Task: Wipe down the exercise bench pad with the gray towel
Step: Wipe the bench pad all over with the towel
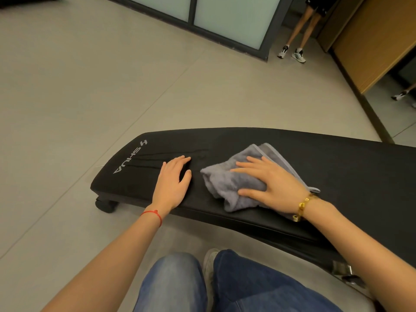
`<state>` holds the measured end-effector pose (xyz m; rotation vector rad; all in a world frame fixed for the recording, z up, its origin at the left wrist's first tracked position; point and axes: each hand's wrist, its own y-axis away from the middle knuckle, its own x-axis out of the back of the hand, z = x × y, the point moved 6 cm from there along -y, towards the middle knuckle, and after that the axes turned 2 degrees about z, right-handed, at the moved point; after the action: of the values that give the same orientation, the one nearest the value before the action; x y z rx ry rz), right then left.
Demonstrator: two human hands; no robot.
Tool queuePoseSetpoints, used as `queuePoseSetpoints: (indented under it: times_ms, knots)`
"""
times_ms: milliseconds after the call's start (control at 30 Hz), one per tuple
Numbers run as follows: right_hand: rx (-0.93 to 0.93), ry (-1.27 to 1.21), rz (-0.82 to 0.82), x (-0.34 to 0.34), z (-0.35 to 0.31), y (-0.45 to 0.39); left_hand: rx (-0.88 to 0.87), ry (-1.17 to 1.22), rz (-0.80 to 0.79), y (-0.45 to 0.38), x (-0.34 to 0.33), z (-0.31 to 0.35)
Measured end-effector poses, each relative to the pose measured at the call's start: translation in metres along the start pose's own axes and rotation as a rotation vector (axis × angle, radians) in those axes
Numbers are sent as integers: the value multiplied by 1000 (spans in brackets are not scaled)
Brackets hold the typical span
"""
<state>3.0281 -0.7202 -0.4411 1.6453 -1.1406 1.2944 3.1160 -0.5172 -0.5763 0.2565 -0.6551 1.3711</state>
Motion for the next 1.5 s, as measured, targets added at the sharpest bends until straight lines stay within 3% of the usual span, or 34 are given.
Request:
queuePoseSetpoints:
  times_ms: [133, 267, 533, 700, 833, 1100, 1233, 1367, 1433, 1500]
  knots:
    - [-148, 92, 96, 19, 60, -38, 8, -6, -3, 1, 0, 1]
    - [-319, 233, 48, 6, 77, -91, 12, -6, -3, 0, 1, 1]
    - [-2, 21, -36, -8, -3, -22, -11, -10, 3, -1, 0, -1]
    - [-154, 154, 64, 12, 46, -75, 9, -11, -31, -2, 0, -1]
    - [-288, 278, 24, -7, 56, -118, 34, -22, 2, -4, 7, -11]
    - [107, 38, -112, -37, -37, -54, 114, -35, 28, -13, 18, -51]
    - [101, 24, -49, -13, -3, -79, 128, -40, 37, -12, 18, -53]
    - [-197, 213, 5, -11, 64, -150, 132, -17, 44, -12, 16, -52]
    - [-247, 280, -17, -26, 63, -168, 132, -3, 46, -11, 14, -49]
    - [-163, 229, -69, -44, 33, -169, 130, -8, 52, -13, 16, -53]
